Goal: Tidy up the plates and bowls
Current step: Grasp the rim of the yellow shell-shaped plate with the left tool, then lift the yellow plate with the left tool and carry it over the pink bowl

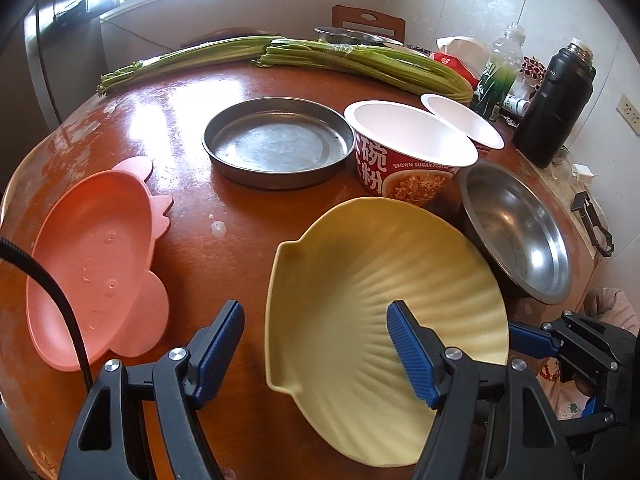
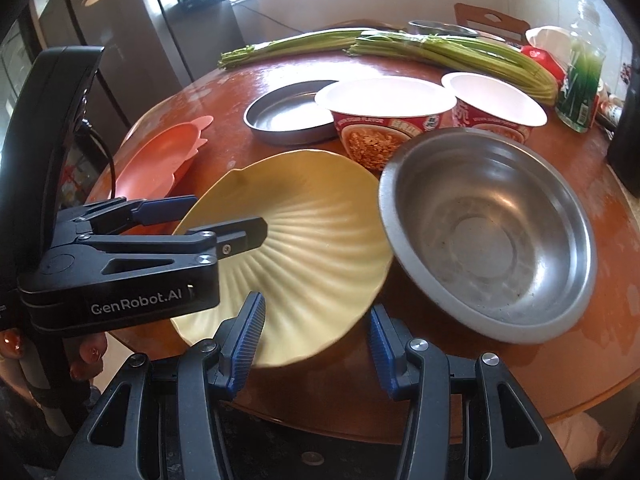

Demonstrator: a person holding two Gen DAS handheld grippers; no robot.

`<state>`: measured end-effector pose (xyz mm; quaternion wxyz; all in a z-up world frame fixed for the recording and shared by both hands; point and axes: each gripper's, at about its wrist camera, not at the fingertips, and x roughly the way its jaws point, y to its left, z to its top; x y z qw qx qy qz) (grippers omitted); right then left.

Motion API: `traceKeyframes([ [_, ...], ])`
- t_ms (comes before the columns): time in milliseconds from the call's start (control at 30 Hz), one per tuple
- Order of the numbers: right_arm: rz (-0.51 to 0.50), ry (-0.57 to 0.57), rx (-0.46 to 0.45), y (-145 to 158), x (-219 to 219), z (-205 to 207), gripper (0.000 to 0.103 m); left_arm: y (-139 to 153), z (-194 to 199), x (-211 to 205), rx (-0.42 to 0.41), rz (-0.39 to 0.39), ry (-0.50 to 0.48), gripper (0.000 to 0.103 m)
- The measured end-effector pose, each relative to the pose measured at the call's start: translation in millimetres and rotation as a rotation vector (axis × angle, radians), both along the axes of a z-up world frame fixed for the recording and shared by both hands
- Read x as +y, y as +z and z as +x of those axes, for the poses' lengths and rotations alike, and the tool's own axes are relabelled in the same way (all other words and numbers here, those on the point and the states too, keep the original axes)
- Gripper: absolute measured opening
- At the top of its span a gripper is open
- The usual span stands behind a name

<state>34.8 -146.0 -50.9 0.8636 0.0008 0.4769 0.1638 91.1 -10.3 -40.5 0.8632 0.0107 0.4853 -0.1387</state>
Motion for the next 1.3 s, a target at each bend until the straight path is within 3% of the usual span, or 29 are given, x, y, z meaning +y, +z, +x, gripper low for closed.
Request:
traceKeyframes([
  [567,-0.034,0.041,-0.027,6.3,16.7,-1.7,0.052,6.2,-10.6,5.3,-0.011,-0.031,-0.018,0.073],
  [933,-0.049,0.14,-0.085,27.2,52.6,4.6,0.052,32.5,-23.0,42.3,-0.087,-0.04,0.068,0.073],
  [1300,-0.055,0.245,-0.116,36.1,101.4,23.2,0.052,40.9,-22.3,89.4,-0.116,-0.025,0.185,0.073],
])
